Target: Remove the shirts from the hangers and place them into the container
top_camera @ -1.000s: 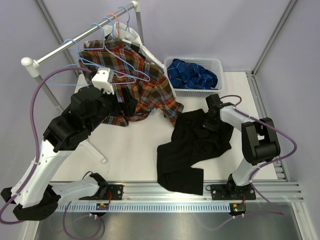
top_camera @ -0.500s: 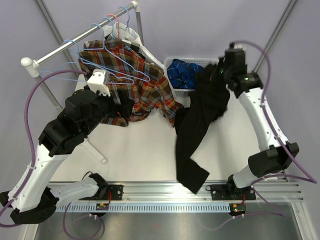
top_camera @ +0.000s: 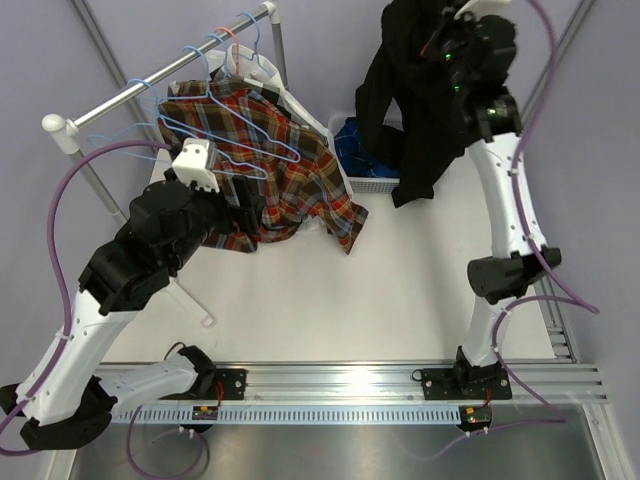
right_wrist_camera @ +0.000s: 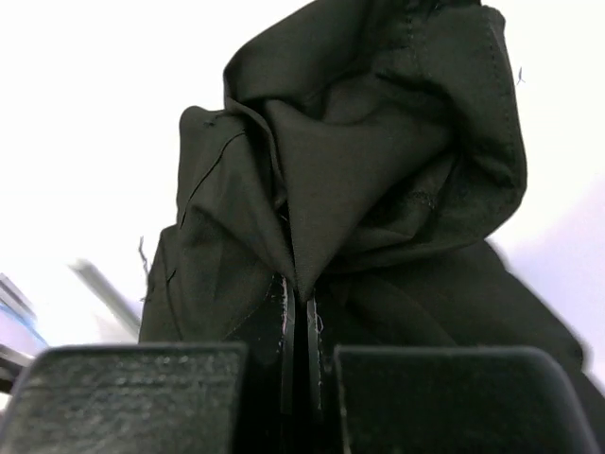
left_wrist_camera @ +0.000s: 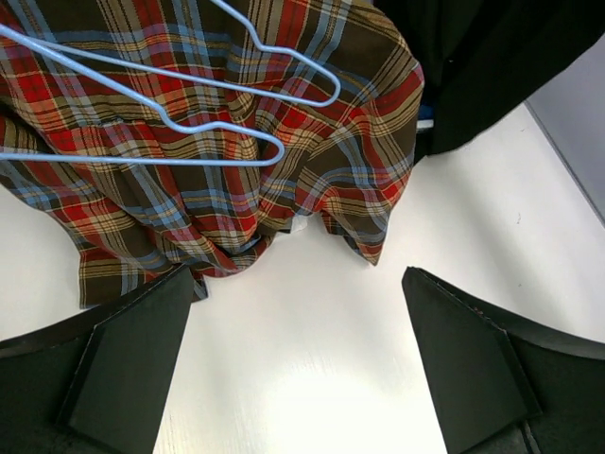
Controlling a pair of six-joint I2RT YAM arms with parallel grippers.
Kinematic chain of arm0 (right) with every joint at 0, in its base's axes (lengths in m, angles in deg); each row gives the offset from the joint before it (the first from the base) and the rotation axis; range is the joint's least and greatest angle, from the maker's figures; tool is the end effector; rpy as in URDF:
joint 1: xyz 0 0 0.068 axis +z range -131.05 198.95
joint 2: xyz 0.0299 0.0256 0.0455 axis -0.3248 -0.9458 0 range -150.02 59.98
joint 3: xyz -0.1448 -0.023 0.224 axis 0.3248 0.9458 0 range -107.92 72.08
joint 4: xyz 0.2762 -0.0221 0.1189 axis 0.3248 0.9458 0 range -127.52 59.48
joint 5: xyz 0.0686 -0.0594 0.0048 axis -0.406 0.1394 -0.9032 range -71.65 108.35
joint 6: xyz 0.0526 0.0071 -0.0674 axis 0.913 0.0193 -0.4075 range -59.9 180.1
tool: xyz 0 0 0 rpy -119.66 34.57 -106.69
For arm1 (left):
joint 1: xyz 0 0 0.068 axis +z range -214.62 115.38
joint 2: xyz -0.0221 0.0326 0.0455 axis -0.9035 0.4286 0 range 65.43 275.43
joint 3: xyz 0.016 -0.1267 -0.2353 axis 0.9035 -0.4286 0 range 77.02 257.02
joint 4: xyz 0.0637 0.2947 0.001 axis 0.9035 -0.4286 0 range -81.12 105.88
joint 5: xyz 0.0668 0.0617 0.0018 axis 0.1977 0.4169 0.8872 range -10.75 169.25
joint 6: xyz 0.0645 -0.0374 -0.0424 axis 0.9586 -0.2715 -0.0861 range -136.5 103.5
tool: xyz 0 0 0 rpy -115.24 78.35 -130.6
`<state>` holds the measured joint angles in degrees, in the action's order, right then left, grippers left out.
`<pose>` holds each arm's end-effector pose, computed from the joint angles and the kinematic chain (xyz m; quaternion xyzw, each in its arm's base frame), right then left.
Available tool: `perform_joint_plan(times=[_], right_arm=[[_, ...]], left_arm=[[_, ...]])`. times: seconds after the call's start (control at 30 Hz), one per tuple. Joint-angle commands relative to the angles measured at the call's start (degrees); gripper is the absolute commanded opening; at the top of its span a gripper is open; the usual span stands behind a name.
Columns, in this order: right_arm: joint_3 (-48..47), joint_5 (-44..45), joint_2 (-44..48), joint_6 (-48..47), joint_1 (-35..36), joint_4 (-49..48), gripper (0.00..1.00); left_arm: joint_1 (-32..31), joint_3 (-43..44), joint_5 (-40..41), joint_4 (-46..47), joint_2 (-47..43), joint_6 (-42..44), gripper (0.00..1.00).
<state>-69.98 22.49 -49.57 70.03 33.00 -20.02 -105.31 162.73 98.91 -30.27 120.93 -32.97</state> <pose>0.4484 0.1066 0.6010 0.0068 0.6089 0.1432 0.7802 0.1920 -0.1315 0.4833 0.0645 0.7907 -0.1641 0.5862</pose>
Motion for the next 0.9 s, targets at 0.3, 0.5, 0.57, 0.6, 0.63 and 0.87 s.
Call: perform_joint_plan(times=[0.3,0.5,0.57,0.6,0.63,0.87], right_arm=[[24.2,1.9,-15.9,10.3,-2.2,-4.4,0.0],[10.8,-0.7,-30.7,14.9,-3.0,17.1,0.0],[8.7,-0.3,-33.1,17.0,-3.1,22.5,0.0],[9.9,0.4,-32.8,19.1,-3.1,22.7,0.0],[13.3,0.5,-31.9,20.2,-3.3,21.8,0.0],[18.9,-1.6,-25.9,21.0,-6.8,21.6,0.42]], left_arm=[[0.2,-2.0,3.9,3.3,-1.0,0.3,0.99],[0.2,-2.7,3.5,3.2,-0.4,0.3,0.99],[0.2,-2.7,2.9,3.2,-0.3,0.0,0.99],[0.2,-2.7,2.9,3.2,-0.5,-0.1,0.99],[0.2,-2.9,2.9,3.1,-0.6,-0.1,0.99],[0.2,-3.3,2.2,3.1,-0.4,-0.5,0.99]])
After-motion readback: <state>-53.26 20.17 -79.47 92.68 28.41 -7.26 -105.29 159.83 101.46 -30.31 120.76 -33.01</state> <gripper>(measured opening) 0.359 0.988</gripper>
